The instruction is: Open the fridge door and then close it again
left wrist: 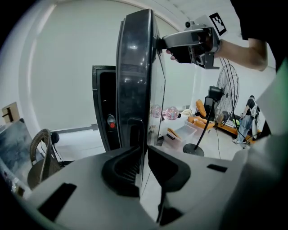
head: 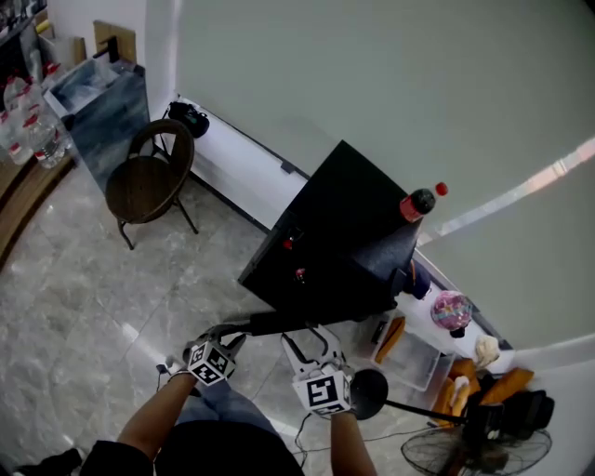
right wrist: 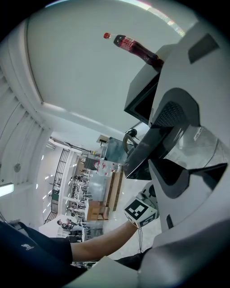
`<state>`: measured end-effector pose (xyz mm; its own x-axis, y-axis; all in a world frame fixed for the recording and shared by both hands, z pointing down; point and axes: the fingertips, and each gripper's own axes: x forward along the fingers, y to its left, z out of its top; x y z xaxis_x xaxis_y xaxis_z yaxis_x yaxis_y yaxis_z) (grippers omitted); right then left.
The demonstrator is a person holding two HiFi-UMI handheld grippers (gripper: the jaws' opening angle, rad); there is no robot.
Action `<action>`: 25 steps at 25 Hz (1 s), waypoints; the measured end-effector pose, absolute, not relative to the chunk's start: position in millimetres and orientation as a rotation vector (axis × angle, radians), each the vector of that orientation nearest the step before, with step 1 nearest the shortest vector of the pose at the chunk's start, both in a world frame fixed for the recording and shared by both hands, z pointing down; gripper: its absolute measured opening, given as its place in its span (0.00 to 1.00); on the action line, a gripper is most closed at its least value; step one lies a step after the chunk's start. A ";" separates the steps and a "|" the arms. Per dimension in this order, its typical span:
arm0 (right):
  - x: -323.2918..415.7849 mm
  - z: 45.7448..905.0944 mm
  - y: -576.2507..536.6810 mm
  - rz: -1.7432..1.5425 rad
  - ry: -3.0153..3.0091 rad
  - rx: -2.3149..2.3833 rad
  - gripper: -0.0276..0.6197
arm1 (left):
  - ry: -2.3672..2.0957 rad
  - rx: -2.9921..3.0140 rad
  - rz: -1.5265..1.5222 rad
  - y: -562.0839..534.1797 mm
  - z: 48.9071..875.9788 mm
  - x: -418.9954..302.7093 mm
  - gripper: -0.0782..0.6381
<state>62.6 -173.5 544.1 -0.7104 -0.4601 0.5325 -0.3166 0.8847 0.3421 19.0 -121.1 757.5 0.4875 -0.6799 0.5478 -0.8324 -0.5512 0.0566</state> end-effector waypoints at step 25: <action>133.5 543.6 -109.8 -0.584 -2.349 0.394 0.33 | -1.448 2.275 0.637 -45.0 759.1 112.1 0.18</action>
<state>133.5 -109.8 543.6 -0.7259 -0.4244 0.5413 -0.1216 0.8537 0.5063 112.1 -45.0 759.1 0.3704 -0.7457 0.5539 -0.9122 -0.4044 0.0655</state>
